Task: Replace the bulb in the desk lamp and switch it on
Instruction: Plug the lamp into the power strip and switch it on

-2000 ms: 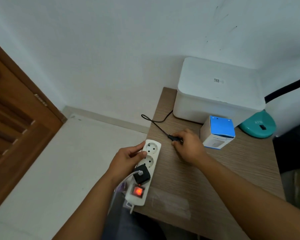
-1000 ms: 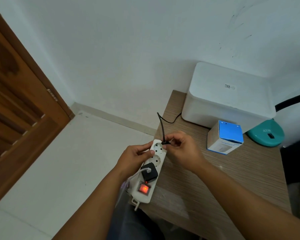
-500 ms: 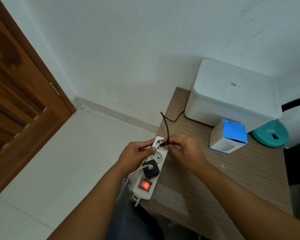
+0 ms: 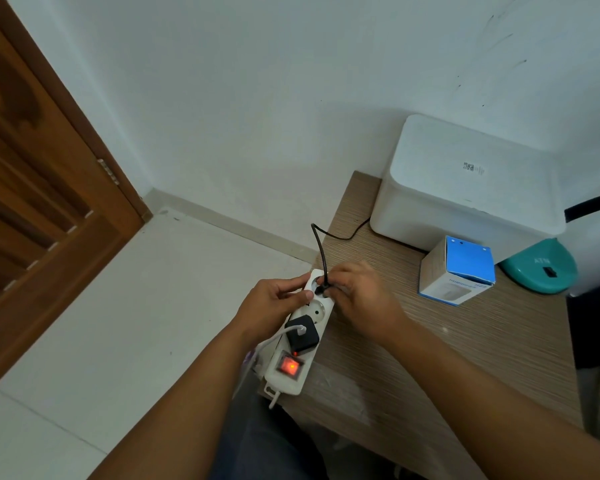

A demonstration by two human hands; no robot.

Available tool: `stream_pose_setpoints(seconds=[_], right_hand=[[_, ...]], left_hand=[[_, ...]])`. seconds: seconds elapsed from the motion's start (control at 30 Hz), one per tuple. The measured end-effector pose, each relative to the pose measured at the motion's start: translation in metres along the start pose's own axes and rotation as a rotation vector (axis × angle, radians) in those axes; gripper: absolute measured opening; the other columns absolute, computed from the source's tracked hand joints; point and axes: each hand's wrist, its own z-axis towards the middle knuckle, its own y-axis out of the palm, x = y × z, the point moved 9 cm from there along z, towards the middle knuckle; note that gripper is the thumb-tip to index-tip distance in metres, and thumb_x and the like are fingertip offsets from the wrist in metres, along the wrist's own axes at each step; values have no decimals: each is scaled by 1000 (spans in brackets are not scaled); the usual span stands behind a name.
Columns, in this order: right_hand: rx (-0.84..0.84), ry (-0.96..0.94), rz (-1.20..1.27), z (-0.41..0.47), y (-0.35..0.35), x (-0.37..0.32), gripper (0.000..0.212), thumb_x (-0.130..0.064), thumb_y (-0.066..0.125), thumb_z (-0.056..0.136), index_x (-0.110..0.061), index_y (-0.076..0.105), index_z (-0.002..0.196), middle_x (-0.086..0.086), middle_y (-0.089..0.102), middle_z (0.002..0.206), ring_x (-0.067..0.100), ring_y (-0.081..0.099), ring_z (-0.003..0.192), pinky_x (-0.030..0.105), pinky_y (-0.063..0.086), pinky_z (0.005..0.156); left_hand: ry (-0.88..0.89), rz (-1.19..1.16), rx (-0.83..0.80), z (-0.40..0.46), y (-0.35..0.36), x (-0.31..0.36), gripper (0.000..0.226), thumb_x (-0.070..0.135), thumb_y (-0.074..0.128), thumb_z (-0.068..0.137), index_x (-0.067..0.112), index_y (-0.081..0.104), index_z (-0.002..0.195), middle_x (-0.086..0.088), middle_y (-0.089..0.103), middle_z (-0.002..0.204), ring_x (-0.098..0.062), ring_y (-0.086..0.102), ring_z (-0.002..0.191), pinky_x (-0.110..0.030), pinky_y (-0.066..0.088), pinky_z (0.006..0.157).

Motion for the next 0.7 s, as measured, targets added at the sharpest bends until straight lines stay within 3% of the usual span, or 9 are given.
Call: stream_pose_setpoints(seconds=[0.13, 0.27, 0.47, 0.6, 0.7], right_hand=[[-1, 67, -76, 2, 1, 6, 23, -33, 59, 94, -29, 69, 114, -11, 47, 104, 9, 36, 100, 28, 36, 81], [-42, 160, -33, 8, 4, 11, 22, -33, 61, 92, -34, 68, 112, -10, 48, 101, 11, 38, 100, 33, 41, 83], [-91, 200, -37, 12, 4, 9, 22, -30, 61, 92, -34, 69, 112, -5, 51, 104, 16, 42, 106, 38, 43, 88], [-17, 284, 145, -10, -6, 13, 39, -27, 63, 92, -35, 58, 129, -12, 48, 117, 14, 46, 116, 38, 45, 98], [70, 308, 208, -38, -20, 18, 35, -22, 61, 92, -35, 59, 125, -14, 49, 115, 3, 50, 104, 27, 48, 89]], left_hand=[[0, -2, -1, 0, 0, 1, 36, 22, 68, 93, 30, 66, 128, 12, 76, 110, -4, 72, 99, -18, 56, 81], [0, 41, -15, -1, 1, 3, 36, 23, 67, 94, 31, 66, 129, 12, 75, 112, -6, 72, 100, -26, 57, 88], [-20, 160, 10, 1, -4, 10, 34, 29, 72, 90, 41, 69, 121, 15, 74, 112, -5, 69, 104, -27, 52, 91], [-32, 383, 61, 3, -12, 22, 33, 29, 73, 88, 35, 71, 120, 10, 71, 123, -11, 64, 115, -32, 49, 101], [6, 522, 183, -5, -21, 46, 31, 23, 65, 93, 25, 71, 123, 6, 70, 125, -10, 63, 116, -24, 44, 101]])
